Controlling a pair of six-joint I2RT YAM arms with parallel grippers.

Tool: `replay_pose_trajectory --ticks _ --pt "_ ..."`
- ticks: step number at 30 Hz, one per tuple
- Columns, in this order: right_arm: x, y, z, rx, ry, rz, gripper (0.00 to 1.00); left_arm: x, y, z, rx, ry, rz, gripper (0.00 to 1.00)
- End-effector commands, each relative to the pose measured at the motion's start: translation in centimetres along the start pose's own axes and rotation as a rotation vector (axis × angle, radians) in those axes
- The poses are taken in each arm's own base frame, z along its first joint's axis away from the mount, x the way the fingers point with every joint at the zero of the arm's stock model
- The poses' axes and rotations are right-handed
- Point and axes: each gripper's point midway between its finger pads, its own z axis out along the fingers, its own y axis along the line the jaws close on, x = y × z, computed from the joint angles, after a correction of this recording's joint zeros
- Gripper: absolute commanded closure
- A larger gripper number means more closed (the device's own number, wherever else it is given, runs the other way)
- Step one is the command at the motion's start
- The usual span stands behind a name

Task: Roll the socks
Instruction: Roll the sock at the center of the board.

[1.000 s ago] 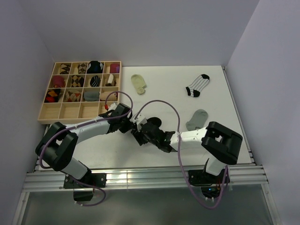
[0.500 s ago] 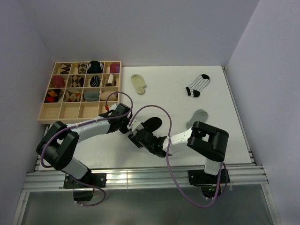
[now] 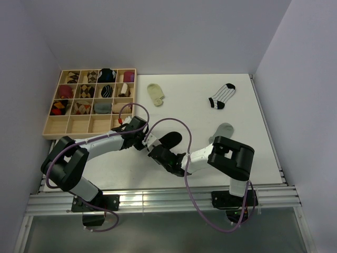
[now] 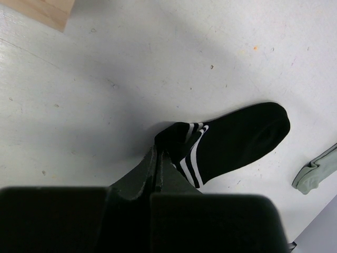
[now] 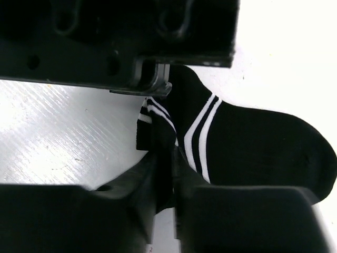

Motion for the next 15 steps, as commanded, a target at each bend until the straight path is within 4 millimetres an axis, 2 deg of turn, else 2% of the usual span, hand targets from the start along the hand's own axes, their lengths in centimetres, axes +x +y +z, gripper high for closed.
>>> replay_pose_trajectory --ticks 1,6,8,11,12,13,14,15 --pt "-1.1 0.1 -0.3 -0.004 -0.025 0.024 0.83 -0.8 -1.2 -0.3 0.031 -0.026 -0.017 1.00" --pt "-1.4 0.5 -0.8 -0.050 -0.026 0.053 0.99 -1.2 -1.6 -0.4 0.046 -0.034 -0.022 1.00" --pt "-1.6 1.1 -1.0 -0.103 -0.022 0.064 1.00 -1.3 -1.7 -0.5 0.052 -0.039 -0.021 0.99" --pt "-1.9 0.9 -1.1 -0.160 -0.004 0.127 1.00 -1.7 -1.9 -1.0 0.075 -0.061 -0.021 0.91" --pt "-2.3 1.5 -1.4 -0.224 0.000 0.167 1.00 -1.9 -2.0 -1.2 0.084 -0.070 -0.023 0.84" --pt "-2.4 0.6 -1.1 -0.231 0.005 0.203 1.00 -2.2 -1.9 -1.7 0.098 -0.093 -0.024 0.80" --pt "-2.1 0.6 -1.1 -0.267 0.023 0.224 1.00 -2.4 -1.8 -2.0 0.105 -0.103 -0.027 0.76" --pt "-2.4 1.4 -1.4 -0.350 0.035 0.268 1.00 -2.6 -1.9 -2.4 0.121 -0.117 -0.029 0.70"
